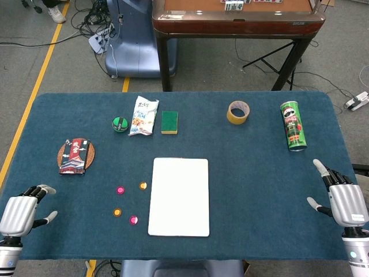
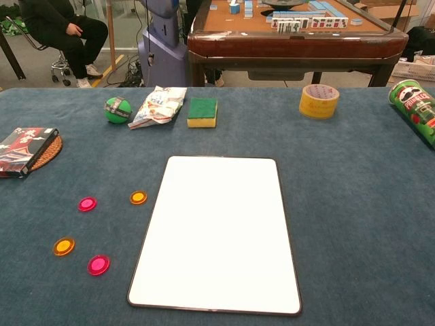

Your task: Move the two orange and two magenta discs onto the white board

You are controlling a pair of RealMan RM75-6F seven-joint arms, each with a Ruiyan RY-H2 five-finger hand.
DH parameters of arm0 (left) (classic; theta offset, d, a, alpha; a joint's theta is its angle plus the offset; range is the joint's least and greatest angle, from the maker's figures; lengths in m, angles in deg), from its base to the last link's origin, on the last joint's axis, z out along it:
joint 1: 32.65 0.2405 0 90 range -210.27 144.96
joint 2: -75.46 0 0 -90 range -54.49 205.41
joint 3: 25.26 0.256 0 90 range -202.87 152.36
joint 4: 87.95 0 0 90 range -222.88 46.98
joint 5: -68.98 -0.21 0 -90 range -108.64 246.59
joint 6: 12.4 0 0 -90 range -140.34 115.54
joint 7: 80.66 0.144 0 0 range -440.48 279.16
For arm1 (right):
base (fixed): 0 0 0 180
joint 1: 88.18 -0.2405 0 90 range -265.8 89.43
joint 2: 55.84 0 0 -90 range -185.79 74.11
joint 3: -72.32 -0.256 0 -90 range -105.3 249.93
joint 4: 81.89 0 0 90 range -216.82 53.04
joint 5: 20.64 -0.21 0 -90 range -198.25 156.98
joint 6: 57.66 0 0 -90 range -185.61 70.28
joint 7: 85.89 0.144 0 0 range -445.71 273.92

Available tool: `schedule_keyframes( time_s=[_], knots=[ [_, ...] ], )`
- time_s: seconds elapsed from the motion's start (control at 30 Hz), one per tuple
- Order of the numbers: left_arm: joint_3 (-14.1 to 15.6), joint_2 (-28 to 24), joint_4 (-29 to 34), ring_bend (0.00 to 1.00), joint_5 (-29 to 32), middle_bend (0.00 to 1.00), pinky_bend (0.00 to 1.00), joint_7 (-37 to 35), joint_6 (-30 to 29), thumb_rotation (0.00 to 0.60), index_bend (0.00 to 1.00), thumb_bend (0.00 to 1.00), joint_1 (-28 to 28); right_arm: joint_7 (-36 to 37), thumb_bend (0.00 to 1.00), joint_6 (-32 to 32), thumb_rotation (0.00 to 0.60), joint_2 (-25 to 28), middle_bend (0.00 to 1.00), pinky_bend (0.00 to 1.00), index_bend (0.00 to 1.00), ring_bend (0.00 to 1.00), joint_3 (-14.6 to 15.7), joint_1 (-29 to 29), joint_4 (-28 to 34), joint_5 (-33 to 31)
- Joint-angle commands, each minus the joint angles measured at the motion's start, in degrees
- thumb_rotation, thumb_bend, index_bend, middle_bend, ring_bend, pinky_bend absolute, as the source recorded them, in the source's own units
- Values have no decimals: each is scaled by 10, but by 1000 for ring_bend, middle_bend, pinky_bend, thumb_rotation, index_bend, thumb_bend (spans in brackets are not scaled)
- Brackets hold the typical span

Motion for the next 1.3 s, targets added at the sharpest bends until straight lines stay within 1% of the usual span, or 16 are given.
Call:
schedule_keyframes(
  time_s=[0.03,0.17,0.2,0.3,0.37,0.4,0.5,0.53,0.6,0.7,0.73,0.8,0.97,1.07,1.2,1.3],
  knots=[
    [0,1,1,400,-1,392,621,1,0,600,444,188,-1,2,0,-2,600,1,244,378,98,260,1,1,0,2],
    [5,3,6,453,-14,394,716,-7,2,600,331,209,-5,22,0,2,600,6,244,379,98,260,2,1,1,2],
    [5,2,9,481,-18,400,744,-10,3,600,300,209,-7,25,0,2,600,7,244,379,98,260,1,1,0,1],
    [5,1,19,560,-40,458,800,-28,2,600,250,208,-18,26,0,-3,600,6,246,379,98,260,-1,4,-2,-2],
    [4,-5,29,612,-57,553,816,-49,8,600,233,209,-31,26,0,-7,600,6,247,379,97,260,1,6,-1,0],
    [2,-9,37,629,-66,583,825,-59,14,600,228,208,-41,26,0,-9,600,6,247,379,98,260,1,7,0,2],
    [-7,-19,58,709,-86,666,911,-81,39,600,224,208,-74,25,0,-13,600,6,247,379,98,260,-1,7,0,4],
    [-10,-21,64,755,-89,712,953,-90,49,600,230,208,-85,24,0,-13,600,5,248,379,98,260,-2,7,0,3],
    [-18,-18,76,833,-86,790,990,-110,69,600,245,208,-105,24,0,-12,600,4,249,379,98,260,-2,7,0,2],
    [-24,-10,84,964,-89,925,1000,-151,106,600,277,208,-139,24,0,-8,600,5,249,379,98,260,-1,7,0,1],
    [-26,-5,83,989,-88,965,1000,-158,121,600,290,207,-152,24,0,-9,600,5,249,379,98,260,-1,7,0,1],
    [-30,3,82,1000,-83,999,1000,-153,149,600,308,206,-173,26,0,-11,600,6,249,379,98,260,-1,8,1,2],
    [-41,29,85,1000,-55,1000,1000,-135,215,600,317,206,-218,32,0,-16,600,7,253,379,104,260,0,11,0,5],
    [-49,49,78,1000,-34,1000,1000,-110,255,600,317,206,-246,37,0,-17,600,9,254,379,105,260,0,11,-1,5],
    [-63,81,59,1000,6,1000,1000,-69,302,600,313,206,-279,41,0,-16,600,10,253,379,105,260,-1,11,-2,4],
    [-74,107,40,1000,55,1000,1000,-36,339,600,302,205,-301,43,0,-17,600,11,254,379,105,260,-1,12,-2,5]
  ],
)
